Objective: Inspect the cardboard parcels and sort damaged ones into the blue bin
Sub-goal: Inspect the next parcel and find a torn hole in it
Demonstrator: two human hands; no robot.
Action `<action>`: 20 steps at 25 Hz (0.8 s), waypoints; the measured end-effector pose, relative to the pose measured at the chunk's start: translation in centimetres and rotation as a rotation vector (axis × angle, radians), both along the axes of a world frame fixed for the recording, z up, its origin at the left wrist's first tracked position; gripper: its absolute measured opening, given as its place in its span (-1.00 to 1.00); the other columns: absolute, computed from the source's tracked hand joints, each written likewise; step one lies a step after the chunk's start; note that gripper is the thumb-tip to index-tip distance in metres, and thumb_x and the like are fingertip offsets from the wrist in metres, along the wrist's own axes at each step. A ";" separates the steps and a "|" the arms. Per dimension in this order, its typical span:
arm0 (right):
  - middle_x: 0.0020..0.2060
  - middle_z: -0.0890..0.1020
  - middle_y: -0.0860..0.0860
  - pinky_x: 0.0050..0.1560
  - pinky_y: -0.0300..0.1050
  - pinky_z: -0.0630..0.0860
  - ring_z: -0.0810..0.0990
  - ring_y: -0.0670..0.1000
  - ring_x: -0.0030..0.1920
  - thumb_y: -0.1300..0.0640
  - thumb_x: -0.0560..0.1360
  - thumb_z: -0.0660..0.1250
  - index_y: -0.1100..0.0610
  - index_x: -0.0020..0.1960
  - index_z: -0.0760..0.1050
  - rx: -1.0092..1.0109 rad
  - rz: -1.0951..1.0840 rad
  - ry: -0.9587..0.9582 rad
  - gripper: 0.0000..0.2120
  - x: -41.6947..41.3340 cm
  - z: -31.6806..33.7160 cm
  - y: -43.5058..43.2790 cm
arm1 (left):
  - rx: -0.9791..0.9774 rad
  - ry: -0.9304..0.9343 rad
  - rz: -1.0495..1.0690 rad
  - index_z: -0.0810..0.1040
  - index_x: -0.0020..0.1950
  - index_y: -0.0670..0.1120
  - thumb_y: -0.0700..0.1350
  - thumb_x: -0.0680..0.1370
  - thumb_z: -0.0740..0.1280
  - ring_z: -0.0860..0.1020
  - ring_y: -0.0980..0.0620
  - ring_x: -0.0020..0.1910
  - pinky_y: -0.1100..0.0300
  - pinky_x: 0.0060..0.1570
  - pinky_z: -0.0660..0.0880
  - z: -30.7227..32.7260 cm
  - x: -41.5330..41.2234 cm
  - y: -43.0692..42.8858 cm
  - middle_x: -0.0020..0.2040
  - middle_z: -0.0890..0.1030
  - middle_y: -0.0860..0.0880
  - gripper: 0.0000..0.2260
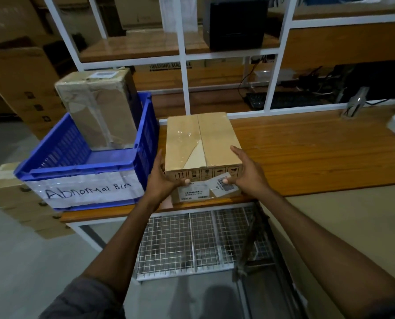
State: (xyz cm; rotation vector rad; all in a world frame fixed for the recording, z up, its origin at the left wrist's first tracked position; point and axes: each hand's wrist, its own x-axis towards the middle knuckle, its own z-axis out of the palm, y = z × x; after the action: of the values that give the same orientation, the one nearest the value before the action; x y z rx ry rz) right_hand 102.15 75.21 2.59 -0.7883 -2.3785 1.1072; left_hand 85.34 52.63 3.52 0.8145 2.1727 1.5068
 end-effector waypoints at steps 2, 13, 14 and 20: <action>0.48 0.45 -0.05 0.34 -0.04 0.48 0.39 -0.03 0.43 0.19 0.29 0.70 -0.15 0.59 0.31 -0.079 -0.016 0.079 -0.01 0.5 -0.3 0.4 | 0.113 -0.116 0.015 0.25 0.67 0.06 0.00 0.44 0.61 0.48 0.05 0.48 -0.01 0.43 0.50 0.0 0.1 -0.5 0.55 0.47 0.02 -0.13; 0.43 0.49 -0.05 0.30 0.15 0.59 0.51 0.02 0.38 0.10 0.32 0.70 -0.13 0.44 0.34 -0.148 -0.211 0.313 -0.18 2.3 -2.2 0.4 | 0.136 -0.408 0.042 -0.14 0.71 0.18 0.34 0.31 0.52 0.56 -0.05 0.28 -0.17 0.27 0.58 4.7 1.4 2.1 0.41 0.41 0.04 0.17; 0.42 0.50 -0.02 0.27 0.17 0.61 0.51 0.03 0.36 0.06 0.33 0.69 -0.13 0.42 0.34 -0.118 -0.228 0.280 -0.21 2.4 -2.1 0.4 | 0.127 -0.432 0.036 -0.10 0.71 0.17 0.33 0.31 0.52 0.58 -0.09 0.27 -0.19 0.21 0.61 4.8 1.5 2.3 0.37 0.45 0.02 0.15; 0.37 0.46 -0.03 0.28 0.18 0.54 0.46 0.05 0.36 -0.60 0.27 0.37 -0.09 0.42 0.25 -0.010 -0.122 0.064 -0.09 1.8 0.1 -0.8 | 0.157 -0.156 -0.004 0.15 0.68 0.17 0.19 0.30 0.70 0.42 0.05 0.46 0.05 0.31 0.56 3.6 2.4 3.4 0.55 0.32 0.07 0.09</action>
State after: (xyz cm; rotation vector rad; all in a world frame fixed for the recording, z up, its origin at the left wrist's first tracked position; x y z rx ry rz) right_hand 103.91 74.39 2.70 -0.8753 -2.2420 1.0787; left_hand 87.69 56.02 7.13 0.7232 1.9592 1.6956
